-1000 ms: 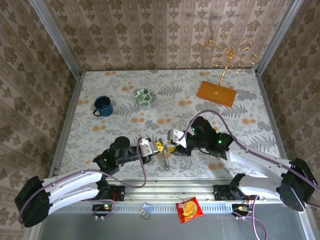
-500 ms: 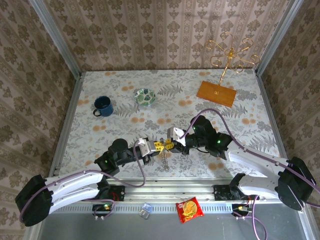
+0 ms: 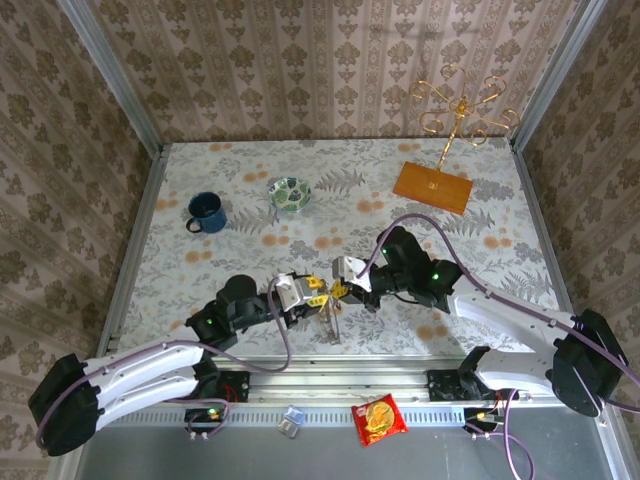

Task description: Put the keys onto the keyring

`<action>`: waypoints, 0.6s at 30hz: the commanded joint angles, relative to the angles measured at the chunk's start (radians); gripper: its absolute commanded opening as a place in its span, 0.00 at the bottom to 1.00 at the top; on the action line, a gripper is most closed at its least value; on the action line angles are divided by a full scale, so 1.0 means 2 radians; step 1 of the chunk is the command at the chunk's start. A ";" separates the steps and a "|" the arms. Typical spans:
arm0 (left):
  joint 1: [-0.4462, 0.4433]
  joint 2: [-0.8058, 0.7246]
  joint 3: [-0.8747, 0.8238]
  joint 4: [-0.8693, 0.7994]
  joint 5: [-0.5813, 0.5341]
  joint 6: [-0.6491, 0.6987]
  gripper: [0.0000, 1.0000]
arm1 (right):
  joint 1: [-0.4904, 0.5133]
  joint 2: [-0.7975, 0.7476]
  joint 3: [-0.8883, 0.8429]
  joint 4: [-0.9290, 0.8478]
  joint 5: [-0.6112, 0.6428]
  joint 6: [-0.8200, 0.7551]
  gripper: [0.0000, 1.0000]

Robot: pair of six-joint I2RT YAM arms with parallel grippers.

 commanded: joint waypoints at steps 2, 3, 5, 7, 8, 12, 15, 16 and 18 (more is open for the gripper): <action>-0.003 0.002 0.049 -0.093 -0.005 0.028 0.31 | 0.010 0.010 0.053 -0.085 0.023 -0.063 0.00; -0.002 0.007 0.054 -0.104 -0.005 0.034 0.30 | 0.014 0.014 0.063 -0.095 0.027 -0.069 0.00; -0.003 0.018 0.066 -0.128 -0.003 0.046 0.28 | 0.022 0.019 0.079 -0.111 0.035 -0.081 0.00; -0.003 0.031 0.080 -0.149 -0.001 0.056 0.25 | 0.032 0.023 0.094 -0.125 0.043 -0.092 0.00; -0.002 0.036 0.084 -0.154 0.001 0.059 0.23 | 0.035 0.024 0.099 -0.130 0.046 -0.094 0.00; -0.002 0.045 0.094 -0.160 0.007 0.069 0.05 | 0.038 0.019 0.101 -0.127 0.052 -0.090 0.00; -0.003 0.041 0.091 -0.157 0.002 0.072 0.00 | 0.029 0.011 0.091 -0.115 0.053 -0.071 0.00; -0.003 0.040 0.089 -0.155 0.002 0.073 0.00 | 0.023 0.007 0.082 -0.108 0.049 -0.061 0.00; -0.002 0.034 0.082 -0.145 0.000 0.073 0.00 | 0.013 -0.001 0.067 -0.094 0.044 -0.044 0.00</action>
